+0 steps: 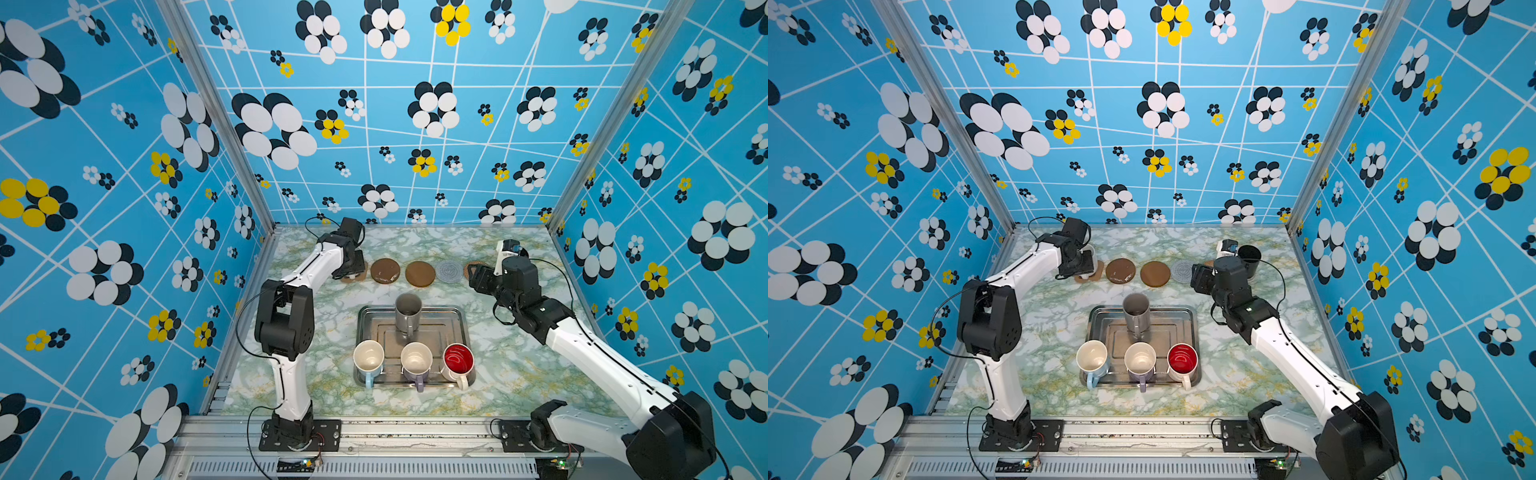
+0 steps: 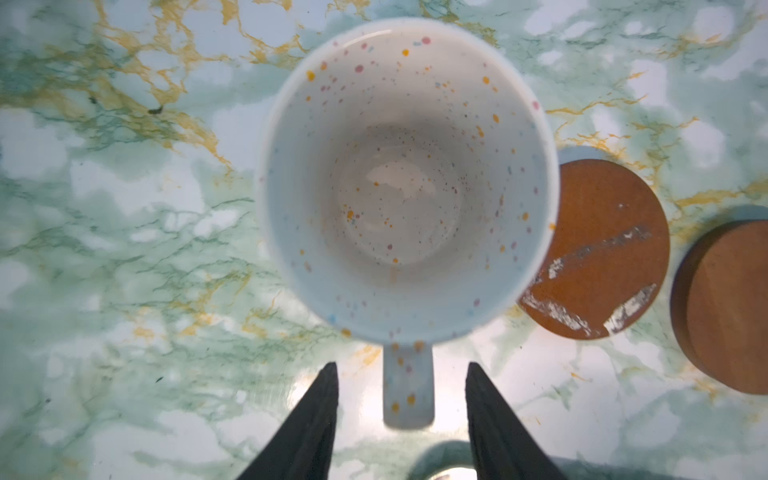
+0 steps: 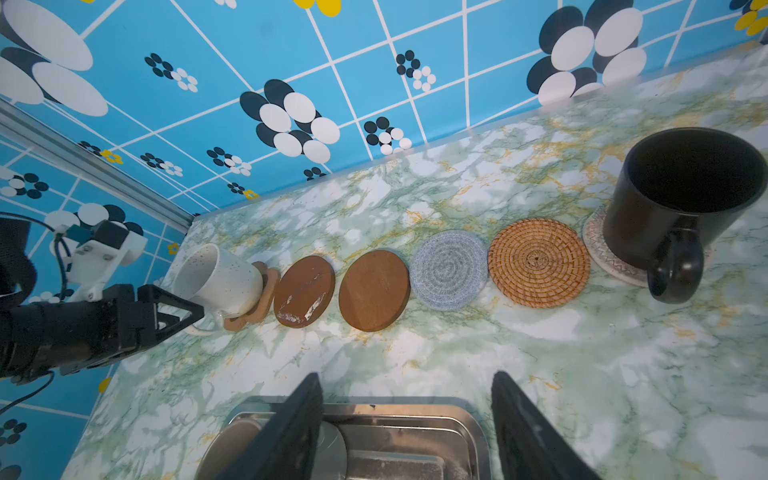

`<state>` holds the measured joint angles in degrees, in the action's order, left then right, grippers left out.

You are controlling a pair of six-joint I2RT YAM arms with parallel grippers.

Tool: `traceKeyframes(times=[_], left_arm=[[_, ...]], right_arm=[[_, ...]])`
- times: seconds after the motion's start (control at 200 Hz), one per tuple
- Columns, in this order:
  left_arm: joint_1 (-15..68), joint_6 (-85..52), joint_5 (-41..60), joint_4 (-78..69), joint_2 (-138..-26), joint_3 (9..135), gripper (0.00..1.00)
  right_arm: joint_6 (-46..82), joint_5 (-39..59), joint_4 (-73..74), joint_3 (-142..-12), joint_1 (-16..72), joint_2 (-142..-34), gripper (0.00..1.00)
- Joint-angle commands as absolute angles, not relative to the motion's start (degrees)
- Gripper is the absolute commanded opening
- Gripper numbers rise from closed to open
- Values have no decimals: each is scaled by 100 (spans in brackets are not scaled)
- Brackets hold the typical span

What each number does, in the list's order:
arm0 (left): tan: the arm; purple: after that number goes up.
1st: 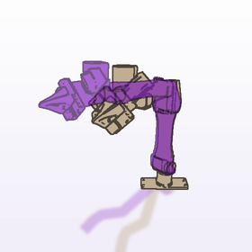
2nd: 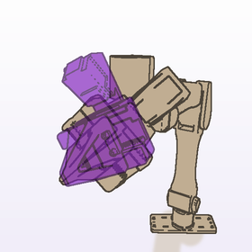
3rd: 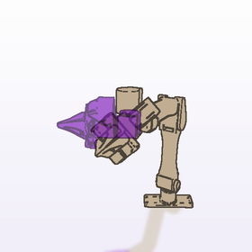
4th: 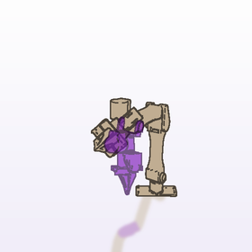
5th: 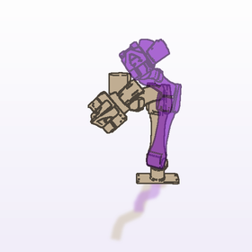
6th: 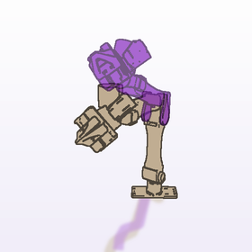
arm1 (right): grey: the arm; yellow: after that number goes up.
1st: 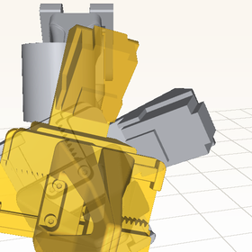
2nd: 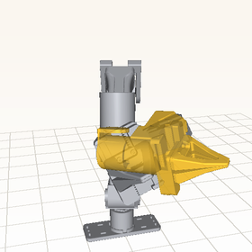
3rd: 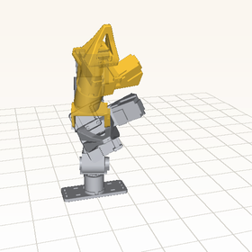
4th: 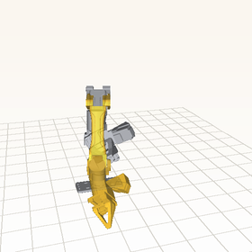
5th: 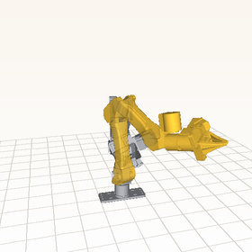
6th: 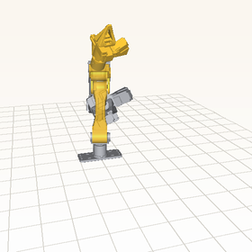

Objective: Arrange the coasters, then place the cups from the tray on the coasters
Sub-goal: 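Lower the white speckled mug onto the paw-shaped coaster and open the left gripper, then raise the left gripper off the mug while the right gripper moves toward the tray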

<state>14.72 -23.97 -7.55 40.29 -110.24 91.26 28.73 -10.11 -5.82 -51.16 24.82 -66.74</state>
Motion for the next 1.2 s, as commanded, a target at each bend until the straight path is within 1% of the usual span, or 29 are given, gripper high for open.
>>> traceKeyframes(times=[0.0, 0.23, 0.345, 0.48, 0.57, 0.7, 0.84, 1.065, 1.195], left_arm=[[1585, -2430, -915, 3928, -10340, 8854, 51], [1942, -2565, -1094, 3419, -9110, 8184, 54], [2279, -2552, -1493, 3325, -8543, 7937, 57], [2828, -2581, -2240, 2995, -7955, 7457, 65], [3074, -2743, -2442, 2777, -7714, 7106, 66], [3265, -2729, -2299, 2200, -7431, 6527, 69], [3404, -2686, -2381, 2059, -7181, 6302, 72], [3466, -2630, -2388, 1445, -6833, 5791, 79], [3463, -2531, -2285, 1345, -6871, 5730, 80]], right_arm=[[2821, -958, -738, -5138, 2452, -6506, 66], [2891, -853, -729, -5159, 2448, -6529, 66], [2934, -818, -700, -5150, 2452, -6569, 66], [2986, -621, -621, -5199, 2452, -6717, 66], [3010, -371, -598, -5304, 2452, -6877, 66], [3032, -120, -606, -5455, 2499, -7072, 66], [2954, -105, -798, -5626, 2626, -7204, 66], [2922, 92, -1102, -5912, 2737, -7392, 69], [2922, 219, -1125, -5915, 2768, -7340, 71]])
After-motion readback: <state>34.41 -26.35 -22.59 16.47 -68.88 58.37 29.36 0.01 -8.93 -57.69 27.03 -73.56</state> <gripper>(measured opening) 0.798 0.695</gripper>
